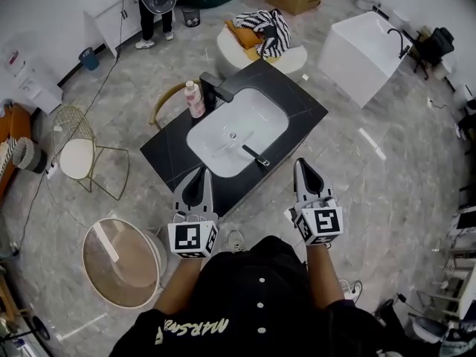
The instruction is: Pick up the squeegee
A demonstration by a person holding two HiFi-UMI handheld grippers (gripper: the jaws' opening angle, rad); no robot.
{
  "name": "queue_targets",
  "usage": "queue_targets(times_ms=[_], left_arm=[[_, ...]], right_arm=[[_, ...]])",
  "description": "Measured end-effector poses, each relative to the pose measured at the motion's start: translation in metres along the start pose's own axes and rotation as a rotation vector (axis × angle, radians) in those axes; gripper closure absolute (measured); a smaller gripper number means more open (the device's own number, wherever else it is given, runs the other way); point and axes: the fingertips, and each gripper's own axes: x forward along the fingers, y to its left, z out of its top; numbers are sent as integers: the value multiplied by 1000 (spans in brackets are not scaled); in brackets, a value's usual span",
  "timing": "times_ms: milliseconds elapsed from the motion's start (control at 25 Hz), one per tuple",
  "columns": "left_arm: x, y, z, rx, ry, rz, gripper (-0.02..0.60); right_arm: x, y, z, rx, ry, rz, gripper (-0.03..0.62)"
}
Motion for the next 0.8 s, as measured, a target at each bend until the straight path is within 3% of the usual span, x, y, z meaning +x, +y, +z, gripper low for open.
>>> queue_targets(times_ms=[200,560,800], left_arm=[[21,11,-5,-9,18,12,563],[59,19,0,-4,19,100,563],[71,22,-9,-20,36,160,563]], right_arm=[[27,-6,-9,4,37,23,595],[92,-25,-9,-3,62,137,595],[125,-28,-42,-15,168,229,594]])
